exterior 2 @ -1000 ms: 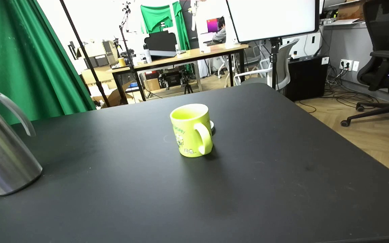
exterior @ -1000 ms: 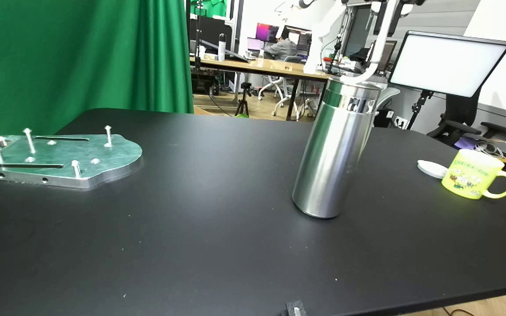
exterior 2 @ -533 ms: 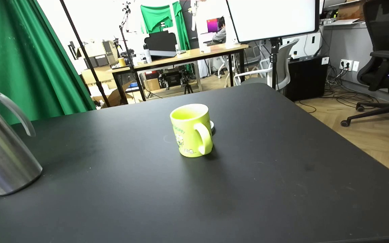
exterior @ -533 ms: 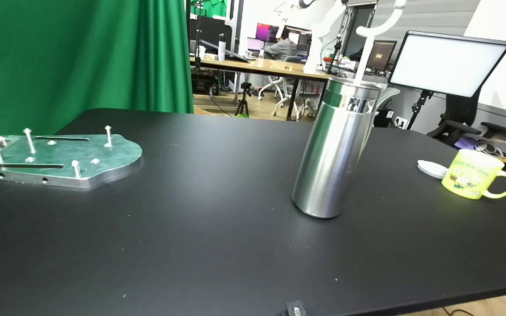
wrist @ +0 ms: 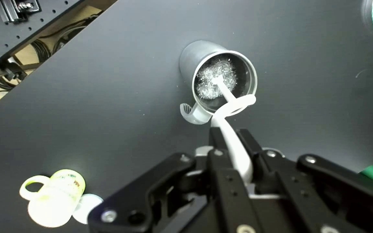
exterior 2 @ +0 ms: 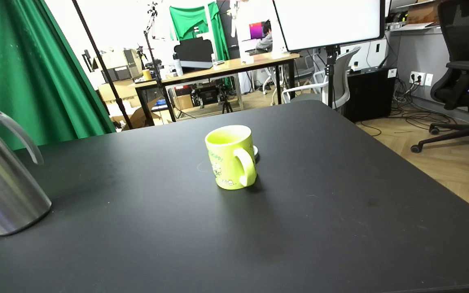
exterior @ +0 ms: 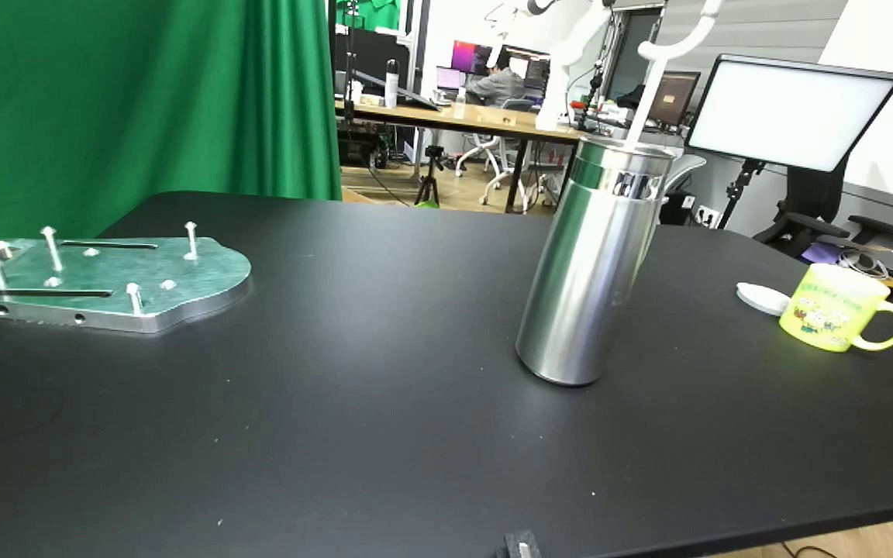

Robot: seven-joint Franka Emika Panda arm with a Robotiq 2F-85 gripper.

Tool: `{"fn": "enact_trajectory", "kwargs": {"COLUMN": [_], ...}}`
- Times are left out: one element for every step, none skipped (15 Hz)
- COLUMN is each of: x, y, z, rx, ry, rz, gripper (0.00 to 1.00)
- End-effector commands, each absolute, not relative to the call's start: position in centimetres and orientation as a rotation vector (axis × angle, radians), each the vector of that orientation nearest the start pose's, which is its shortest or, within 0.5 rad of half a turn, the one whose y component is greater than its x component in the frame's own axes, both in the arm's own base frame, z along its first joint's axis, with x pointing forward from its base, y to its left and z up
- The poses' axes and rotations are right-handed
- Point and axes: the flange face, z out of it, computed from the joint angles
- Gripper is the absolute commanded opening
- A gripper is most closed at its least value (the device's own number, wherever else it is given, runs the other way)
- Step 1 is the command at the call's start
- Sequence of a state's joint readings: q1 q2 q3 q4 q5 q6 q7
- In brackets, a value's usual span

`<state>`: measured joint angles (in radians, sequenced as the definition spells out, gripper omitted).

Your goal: Scrub inside the flask with the brush

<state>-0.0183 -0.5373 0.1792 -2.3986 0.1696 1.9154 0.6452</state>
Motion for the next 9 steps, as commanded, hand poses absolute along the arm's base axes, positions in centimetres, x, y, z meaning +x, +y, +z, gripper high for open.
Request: {"fn": "enact_trajectory", "kwargs": {"x": [41.9, 42.4, 42.8, 42.9, 43.0, 42.7, 42.4, 42.0, 41.5], "y": [6.6, 6.5, 6.5, 6.7, 6.9, 7.3, 7.6, 8.1, 8.5], "z": [47.8, 47.0, 46.3, 45.9, 45.5, 45.5, 45.6, 45.9, 46.3], "rx": [-2.884, -2.882, -2.883, -2.892, -2.899, -2.917, -2.935, -2.951, -2.966], "ry": [0.916, 0.926, 0.934, 0.935, 0.933, 0.929, 0.92, 0.913, 0.902], "rz": [0.058, 0.082, 0.101, 0.111, 0.118, 0.125, 0.131, 0.134, 0.132], "gripper": [0.04, 0.04, 0.04, 0.04, 0.04, 0.04, 0.04, 0.04, 0.04]}}
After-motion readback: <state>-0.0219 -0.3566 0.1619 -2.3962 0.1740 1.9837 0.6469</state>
